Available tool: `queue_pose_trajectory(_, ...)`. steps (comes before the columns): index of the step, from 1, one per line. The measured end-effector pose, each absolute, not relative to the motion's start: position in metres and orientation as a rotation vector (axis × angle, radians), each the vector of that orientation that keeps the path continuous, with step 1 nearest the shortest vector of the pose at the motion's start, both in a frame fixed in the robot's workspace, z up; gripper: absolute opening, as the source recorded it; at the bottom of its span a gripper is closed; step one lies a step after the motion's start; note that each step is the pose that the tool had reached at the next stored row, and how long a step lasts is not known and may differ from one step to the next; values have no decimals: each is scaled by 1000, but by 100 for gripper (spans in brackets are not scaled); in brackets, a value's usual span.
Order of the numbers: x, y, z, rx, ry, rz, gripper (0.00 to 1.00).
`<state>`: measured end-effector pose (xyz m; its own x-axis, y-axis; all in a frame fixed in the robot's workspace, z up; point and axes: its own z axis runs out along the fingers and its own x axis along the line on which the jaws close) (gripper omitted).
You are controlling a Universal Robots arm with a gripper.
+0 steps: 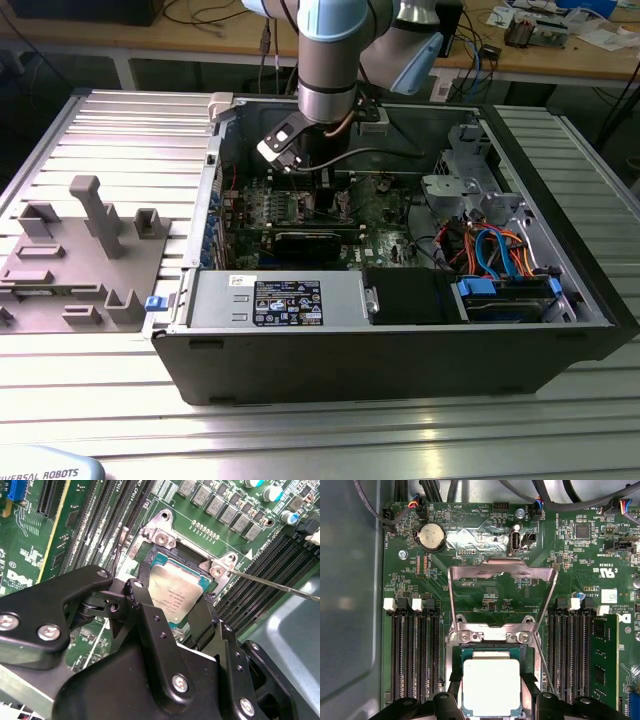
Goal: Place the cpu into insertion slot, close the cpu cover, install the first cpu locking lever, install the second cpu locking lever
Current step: 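Place the cpu into insertion slot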
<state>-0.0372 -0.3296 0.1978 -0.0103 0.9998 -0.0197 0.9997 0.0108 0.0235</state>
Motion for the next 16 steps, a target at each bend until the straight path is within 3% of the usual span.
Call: queue_pose_trajectory(16,-38,-332,198,2188,2212,5,55)
